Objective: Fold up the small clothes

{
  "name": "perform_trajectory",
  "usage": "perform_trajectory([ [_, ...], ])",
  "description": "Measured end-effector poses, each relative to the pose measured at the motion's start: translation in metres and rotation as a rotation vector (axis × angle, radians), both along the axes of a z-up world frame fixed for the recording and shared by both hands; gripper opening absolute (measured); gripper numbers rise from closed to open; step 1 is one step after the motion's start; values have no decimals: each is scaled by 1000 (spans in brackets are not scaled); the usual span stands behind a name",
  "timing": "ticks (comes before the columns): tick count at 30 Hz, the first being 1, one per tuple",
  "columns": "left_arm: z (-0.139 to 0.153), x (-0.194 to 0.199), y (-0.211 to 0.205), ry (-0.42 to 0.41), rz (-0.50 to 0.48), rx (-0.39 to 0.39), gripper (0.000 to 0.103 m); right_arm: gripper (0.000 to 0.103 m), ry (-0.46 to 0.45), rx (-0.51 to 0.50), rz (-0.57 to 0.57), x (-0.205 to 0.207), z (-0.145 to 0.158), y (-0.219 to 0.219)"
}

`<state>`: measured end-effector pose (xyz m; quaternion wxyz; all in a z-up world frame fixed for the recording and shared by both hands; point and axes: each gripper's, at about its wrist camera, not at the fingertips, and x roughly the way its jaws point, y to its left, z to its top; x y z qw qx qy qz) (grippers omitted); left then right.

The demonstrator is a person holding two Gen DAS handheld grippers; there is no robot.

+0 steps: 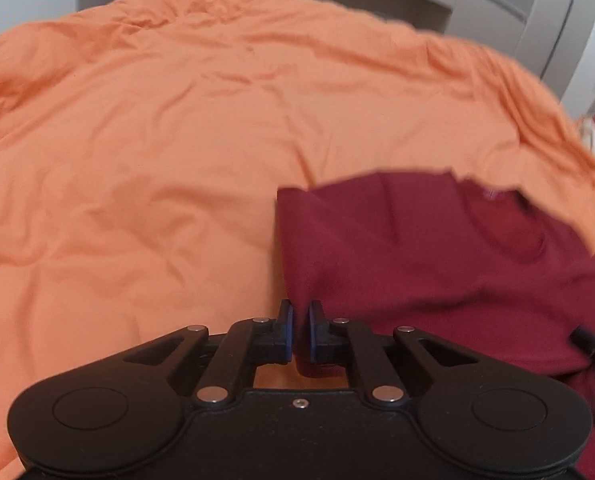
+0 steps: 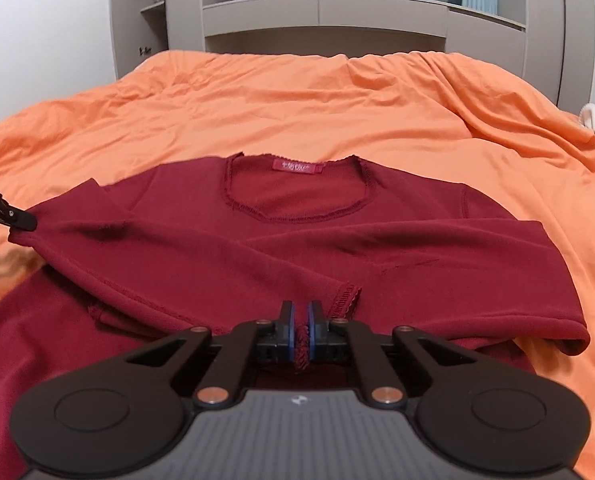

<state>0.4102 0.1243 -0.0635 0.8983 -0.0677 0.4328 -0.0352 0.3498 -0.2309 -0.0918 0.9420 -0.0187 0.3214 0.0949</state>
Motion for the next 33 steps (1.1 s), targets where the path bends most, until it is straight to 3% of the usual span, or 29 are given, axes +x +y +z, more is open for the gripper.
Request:
perform_trajectory([
  [2, -2, 1, -2, 20, -11, 3, 10, 8, 1, -5, 1, -1, 0, 1],
  [4, 3, -3, -2, 6, -4, 12, 19, 10, 0, 7, 2, -1, 0, 1],
  [5, 6, -5, -4, -4, 0, 27, 30, 14, 1, 14, 2, -2, 0, 0],
  [6, 9, -9, -6, -20, -1, 47, 45, 22, 3, 22, 3, -1, 1, 0],
  [7, 12, -13, -9, -31, -13, 62, 53, 29, 1, 33, 6, -3, 3, -1],
  [8, 15, -18, -13, -40, -22, 74, 65, 47, -4, 47, 9, -5, 6, -2],
  [9, 19, -24, -17, -54, -29, 89, 69, 60, -8, 59, 11, -7, 9, -4],
  [10, 22, -32, -22, -67, -31, 105, 72, 63, -9, 72, 13, -10, 13, -7],
  [13, 35, -59, -40, -113, -54, 129, 90, 80, -9, 108, 20, -26, 31, -17],
  [15, 44, -80, -53, -146, -87, 138, 100, 97, -13, 121, 18, -42, 46, -25],
  [19, 61, -121, -76, -187, -120, 135, 102, 103, -21, 106, 36, -85, 75, -44],
  [24, 69, -172, -92, -186, -154, 54, 102, 103, -39, -34, 82, -153, 97, -57],
  [29, 54, -219, -91, -123, -224, -18, 102, 103, -8, -142, 162, -216, 95, -55],
  [33, 37, -250, -84, -77, -239, -49, 102, 103, 28, -207, 159, -252, 85, -54],
])
